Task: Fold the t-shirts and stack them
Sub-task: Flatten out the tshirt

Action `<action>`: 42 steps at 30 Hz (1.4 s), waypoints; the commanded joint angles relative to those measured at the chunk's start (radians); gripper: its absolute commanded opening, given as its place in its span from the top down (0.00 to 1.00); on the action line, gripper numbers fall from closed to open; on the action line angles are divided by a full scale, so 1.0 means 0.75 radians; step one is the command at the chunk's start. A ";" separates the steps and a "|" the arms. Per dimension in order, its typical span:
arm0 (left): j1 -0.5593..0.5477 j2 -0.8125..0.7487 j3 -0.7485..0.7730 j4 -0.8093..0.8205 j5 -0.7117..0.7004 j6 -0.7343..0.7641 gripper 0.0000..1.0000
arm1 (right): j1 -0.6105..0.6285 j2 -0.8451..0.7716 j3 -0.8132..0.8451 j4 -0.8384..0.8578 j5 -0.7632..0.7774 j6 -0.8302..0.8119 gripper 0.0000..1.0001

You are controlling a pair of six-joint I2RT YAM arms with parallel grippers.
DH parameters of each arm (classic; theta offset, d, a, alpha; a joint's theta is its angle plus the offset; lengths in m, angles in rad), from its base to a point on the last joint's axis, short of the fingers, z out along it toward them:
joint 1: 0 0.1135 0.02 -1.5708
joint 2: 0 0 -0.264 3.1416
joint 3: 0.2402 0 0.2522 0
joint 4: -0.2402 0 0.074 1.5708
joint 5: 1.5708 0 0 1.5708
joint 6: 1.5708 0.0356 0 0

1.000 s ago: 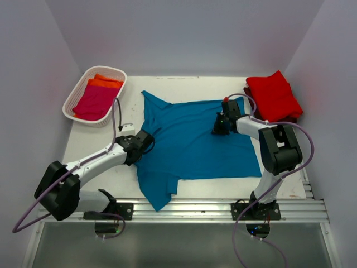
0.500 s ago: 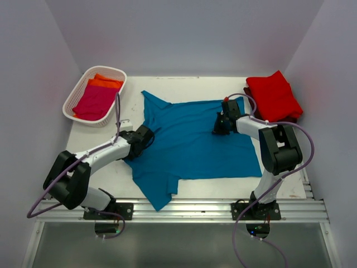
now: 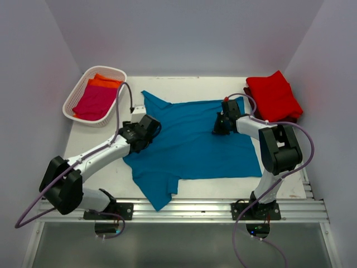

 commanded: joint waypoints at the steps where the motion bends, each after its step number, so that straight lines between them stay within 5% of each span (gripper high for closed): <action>1: -0.030 0.129 0.128 0.281 0.145 0.228 0.35 | -0.004 0.077 -0.008 -0.080 0.090 -0.036 1.00; 5: -0.048 0.332 0.236 0.410 0.219 0.327 0.45 | -0.002 0.080 -0.004 -0.078 0.090 -0.034 1.00; 10: -0.028 0.588 0.427 0.343 0.172 0.286 0.45 | -0.002 0.053 -0.014 -0.087 0.092 -0.043 1.00; 31: 0.162 0.702 0.355 0.563 0.305 0.210 0.49 | -0.004 0.069 -0.024 -0.087 0.092 -0.047 1.00; 33: 0.181 0.713 0.353 0.567 0.319 0.206 0.54 | -0.006 0.071 -0.028 -0.087 0.092 -0.047 1.00; 36: 0.201 0.713 0.345 0.567 0.317 0.204 0.76 | -0.006 0.077 -0.028 -0.089 0.092 -0.047 1.00; 37: 0.209 0.711 0.343 0.557 0.311 0.202 0.93 | -0.004 0.075 -0.030 -0.087 0.092 -0.047 1.00; 38: 0.212 0.711 0.345 0.553 0.295 0.202 1.00 | -0.006 0.075 -0.028 -0.089 0.092 -0.047 1.00; 42: 0.218 0.650 0.353 0.516 0.232 0.222 1.00 | -0.002 0.075 -0.026 -0.093 0.092 -0.049 1.00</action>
